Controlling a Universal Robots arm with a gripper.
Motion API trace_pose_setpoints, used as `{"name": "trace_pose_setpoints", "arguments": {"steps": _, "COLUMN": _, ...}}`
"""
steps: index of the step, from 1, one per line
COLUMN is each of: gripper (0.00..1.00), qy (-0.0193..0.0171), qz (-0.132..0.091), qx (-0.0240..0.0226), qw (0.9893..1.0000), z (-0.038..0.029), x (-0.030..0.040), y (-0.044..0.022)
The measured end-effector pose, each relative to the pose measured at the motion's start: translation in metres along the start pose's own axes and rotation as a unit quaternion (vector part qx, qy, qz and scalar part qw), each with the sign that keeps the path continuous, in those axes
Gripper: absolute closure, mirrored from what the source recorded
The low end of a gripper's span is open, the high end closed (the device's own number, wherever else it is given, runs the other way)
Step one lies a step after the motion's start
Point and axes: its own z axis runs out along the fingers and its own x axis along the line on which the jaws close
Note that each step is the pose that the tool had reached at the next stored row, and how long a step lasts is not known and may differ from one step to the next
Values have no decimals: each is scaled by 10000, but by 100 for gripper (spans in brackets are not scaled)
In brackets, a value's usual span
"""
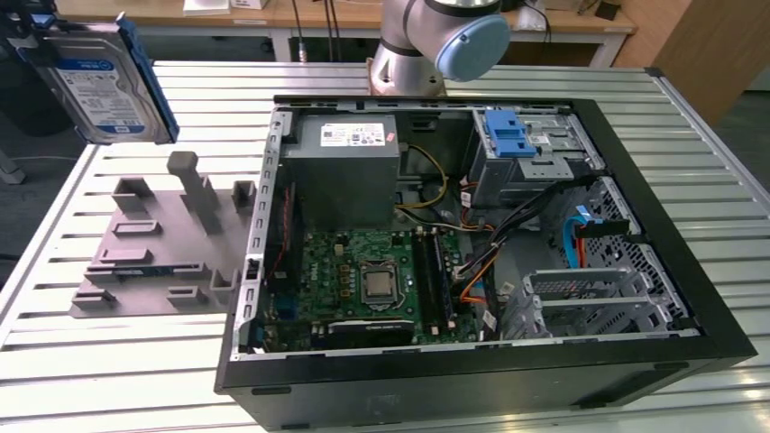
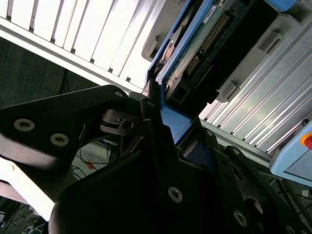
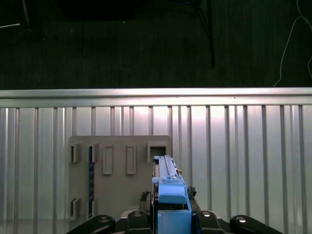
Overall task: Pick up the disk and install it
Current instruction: 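Pick up the disk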
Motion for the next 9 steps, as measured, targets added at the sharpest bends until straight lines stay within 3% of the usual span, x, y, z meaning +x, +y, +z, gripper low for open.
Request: {"name": "trace_pose_setpoints", "arguments": {"steps": 9, "gripper": 64, "qy": 0, "qz": 0, "qx": -1, "qw": 10000, "z": -37, "x": -1, "y": 1}}
